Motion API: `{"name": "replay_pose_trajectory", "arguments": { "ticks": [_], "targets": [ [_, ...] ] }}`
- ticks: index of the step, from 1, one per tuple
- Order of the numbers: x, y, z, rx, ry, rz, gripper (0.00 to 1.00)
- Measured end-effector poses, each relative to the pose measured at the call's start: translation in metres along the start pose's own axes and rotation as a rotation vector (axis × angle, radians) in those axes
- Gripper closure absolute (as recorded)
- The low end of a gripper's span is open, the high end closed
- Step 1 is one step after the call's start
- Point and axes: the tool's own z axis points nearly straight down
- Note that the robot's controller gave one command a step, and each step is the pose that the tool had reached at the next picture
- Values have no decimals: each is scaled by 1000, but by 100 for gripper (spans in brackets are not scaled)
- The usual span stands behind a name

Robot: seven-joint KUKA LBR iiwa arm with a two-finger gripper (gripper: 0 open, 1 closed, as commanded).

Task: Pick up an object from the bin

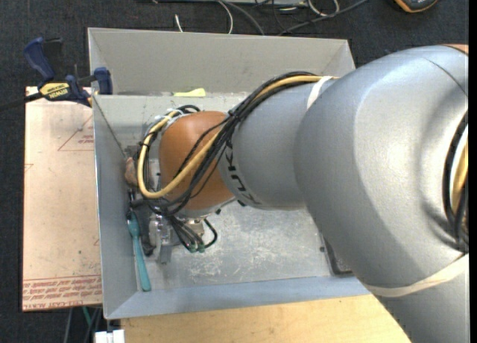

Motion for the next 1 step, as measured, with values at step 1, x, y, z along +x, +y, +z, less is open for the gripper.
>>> {"name": "replay_pose_trajectory", "arguments": {
  "ticks": [1],
  "targets": [
    [-7,3,-62,0,5,12,100]
  ]
}}
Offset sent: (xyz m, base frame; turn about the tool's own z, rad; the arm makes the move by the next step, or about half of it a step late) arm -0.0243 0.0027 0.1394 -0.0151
